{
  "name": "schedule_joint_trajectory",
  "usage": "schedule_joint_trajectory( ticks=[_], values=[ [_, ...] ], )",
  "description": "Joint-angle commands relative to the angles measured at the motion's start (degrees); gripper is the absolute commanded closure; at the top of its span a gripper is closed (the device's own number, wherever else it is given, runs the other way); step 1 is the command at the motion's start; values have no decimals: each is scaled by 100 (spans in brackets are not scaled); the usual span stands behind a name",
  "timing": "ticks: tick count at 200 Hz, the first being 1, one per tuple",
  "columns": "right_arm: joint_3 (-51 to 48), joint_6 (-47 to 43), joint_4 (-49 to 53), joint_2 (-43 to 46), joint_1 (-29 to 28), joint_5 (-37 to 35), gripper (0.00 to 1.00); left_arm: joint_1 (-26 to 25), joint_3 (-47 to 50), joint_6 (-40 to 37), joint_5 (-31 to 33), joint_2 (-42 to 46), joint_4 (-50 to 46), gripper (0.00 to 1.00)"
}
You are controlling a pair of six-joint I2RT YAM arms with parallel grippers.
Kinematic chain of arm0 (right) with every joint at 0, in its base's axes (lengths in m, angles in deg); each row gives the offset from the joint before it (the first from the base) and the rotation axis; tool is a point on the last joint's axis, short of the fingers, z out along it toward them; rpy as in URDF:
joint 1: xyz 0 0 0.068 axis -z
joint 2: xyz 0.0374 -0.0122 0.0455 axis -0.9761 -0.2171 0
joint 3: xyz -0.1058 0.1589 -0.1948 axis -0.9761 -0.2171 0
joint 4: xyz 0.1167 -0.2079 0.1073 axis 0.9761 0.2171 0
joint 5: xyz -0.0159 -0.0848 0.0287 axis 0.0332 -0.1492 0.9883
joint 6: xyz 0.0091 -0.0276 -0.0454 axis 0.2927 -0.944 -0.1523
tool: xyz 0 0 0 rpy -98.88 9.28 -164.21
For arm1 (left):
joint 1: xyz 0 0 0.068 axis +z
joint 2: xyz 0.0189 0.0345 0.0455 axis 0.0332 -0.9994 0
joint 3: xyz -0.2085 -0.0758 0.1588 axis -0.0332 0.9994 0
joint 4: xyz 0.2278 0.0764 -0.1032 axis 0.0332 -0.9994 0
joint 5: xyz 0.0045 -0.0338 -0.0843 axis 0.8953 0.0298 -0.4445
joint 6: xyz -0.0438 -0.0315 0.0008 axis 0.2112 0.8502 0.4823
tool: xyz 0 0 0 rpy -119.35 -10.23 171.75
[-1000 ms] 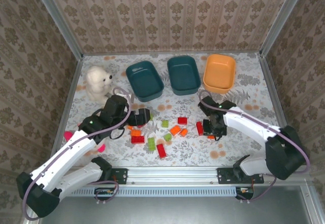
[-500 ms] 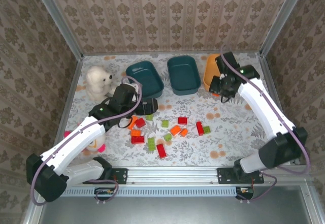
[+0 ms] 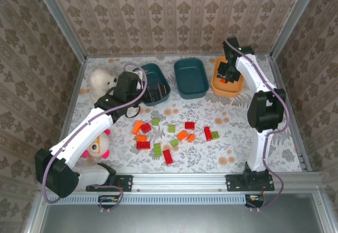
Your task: Sort the legos into containers by color
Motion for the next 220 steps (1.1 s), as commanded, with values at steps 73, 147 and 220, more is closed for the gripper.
schedule_joint_trajectory(
  ticks=[73,147,220],
  values=[
    [2084,-366,743,-2371,457,122,64,76,-152,149,111,115,-289,2],
    [2177,-536,741,-1651,458,125,32,58,337,332,526,689,-1044,3],
    [33,-470,-655,1451,-206,120,32,59,649,560,925,1121,-2211,10]
  ],
)
